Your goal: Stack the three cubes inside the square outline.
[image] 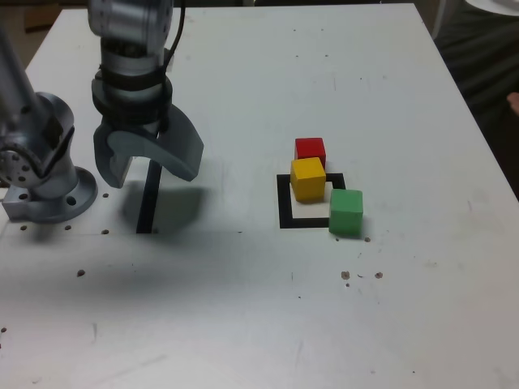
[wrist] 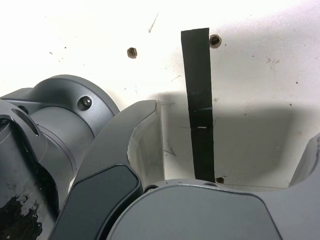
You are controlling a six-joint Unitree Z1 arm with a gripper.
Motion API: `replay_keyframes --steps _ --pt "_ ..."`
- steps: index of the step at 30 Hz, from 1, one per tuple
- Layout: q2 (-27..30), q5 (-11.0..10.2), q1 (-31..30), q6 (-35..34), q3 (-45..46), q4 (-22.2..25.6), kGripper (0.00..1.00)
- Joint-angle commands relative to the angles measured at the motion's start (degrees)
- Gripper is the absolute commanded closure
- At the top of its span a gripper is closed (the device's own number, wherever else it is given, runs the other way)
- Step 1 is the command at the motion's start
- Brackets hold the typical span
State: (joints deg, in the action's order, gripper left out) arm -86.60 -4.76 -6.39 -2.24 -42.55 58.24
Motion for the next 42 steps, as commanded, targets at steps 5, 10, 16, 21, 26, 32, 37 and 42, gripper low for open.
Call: replay_keyframes --steps 5,10,16,21,26,32,37,42 --pt "0.1 0.1 0.1 -0.2 -0.4 0.2 0.01" --pt "-0.1 0.1 0.1 -0.4 -0.6 0.3 0.01" --pt "-0.1 0.3 0.1 -0.5 -0.6 0.4 0.01" --pt "-0.3 0.5 0.1 -0.5 -0.7 0.4 0.01" --pt "-1.5 1.0 0.1 -0.6 -1.2 0.4 0.01" --pt "-3.9 1.8 -0.4 -0.7 -2.5 0.3 0.01" --pt "-5.2 2.1 -2.0 -1.6 -4.4 0.5 0.01" --pt "-6.6 2.2 -3.5 -2.6 -6.2 0.7 0.01"
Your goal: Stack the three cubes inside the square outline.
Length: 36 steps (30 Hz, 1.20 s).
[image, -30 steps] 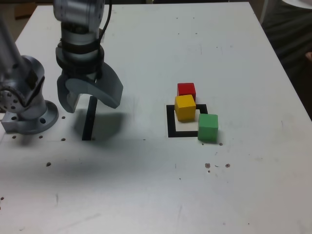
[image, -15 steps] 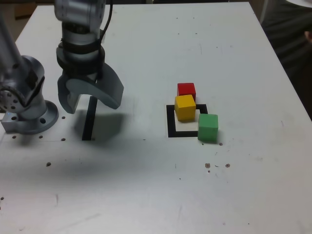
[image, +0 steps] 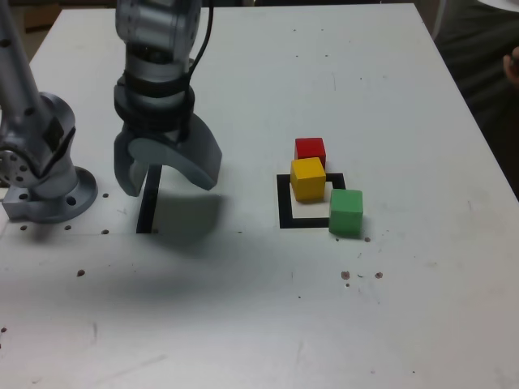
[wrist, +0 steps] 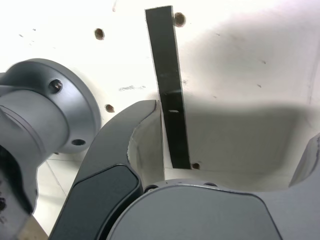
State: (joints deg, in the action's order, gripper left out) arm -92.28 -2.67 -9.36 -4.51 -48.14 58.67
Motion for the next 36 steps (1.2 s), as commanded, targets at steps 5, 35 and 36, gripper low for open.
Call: replay_keyframes --steps 5,35,36 --pt "-2.7 0.3 -2.3 -1.1 -3.4 1.1 0.01" --pt "-16.4 1.5 -7.2 -2.6 -21.7 6.7 0.01" --pt "-16.8 1.5 -7.2 -2.6 -22.1 6.7 0.01"
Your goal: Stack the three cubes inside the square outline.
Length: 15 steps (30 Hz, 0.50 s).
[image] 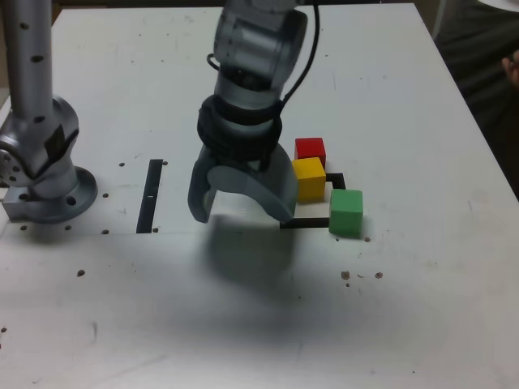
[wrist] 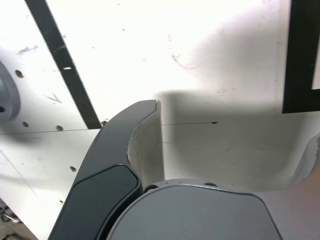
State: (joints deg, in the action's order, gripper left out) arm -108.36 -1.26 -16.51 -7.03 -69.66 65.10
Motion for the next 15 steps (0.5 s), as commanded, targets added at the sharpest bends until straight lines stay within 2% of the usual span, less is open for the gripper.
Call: replay_keyframes --steps 1,15 --pt "-1.2 0.1 -0.1 0.0 -0.9 0.3 0.01" --pt "-7.0 0.1 0.7 1.1 -4.7 0.3 0.01"
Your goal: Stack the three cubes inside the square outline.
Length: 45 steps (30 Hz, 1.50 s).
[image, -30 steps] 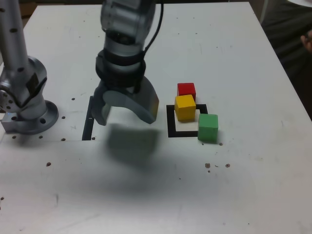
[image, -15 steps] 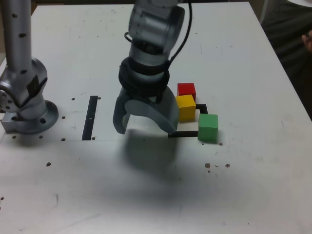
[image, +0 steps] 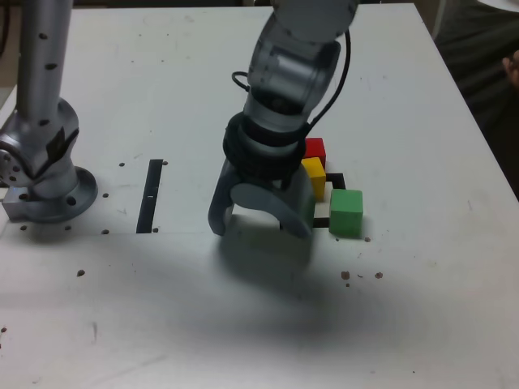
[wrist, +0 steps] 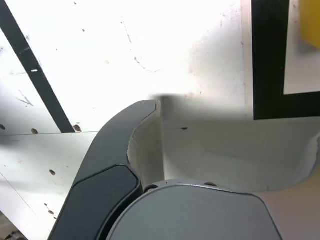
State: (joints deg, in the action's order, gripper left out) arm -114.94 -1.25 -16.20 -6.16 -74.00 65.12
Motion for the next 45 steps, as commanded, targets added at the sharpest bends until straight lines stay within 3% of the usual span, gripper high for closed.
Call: replay_keyframes --steps 1,24,45 --pt "-0.7 0.1 0.7 0.4 -0.5 0.3 0.01" --pt "-2.5 0.8 8.7 7.2 -2.5 0.5 0.01" --pt "-2.5 0.1 15.9 12.1 -2.8 0.7 0.01"
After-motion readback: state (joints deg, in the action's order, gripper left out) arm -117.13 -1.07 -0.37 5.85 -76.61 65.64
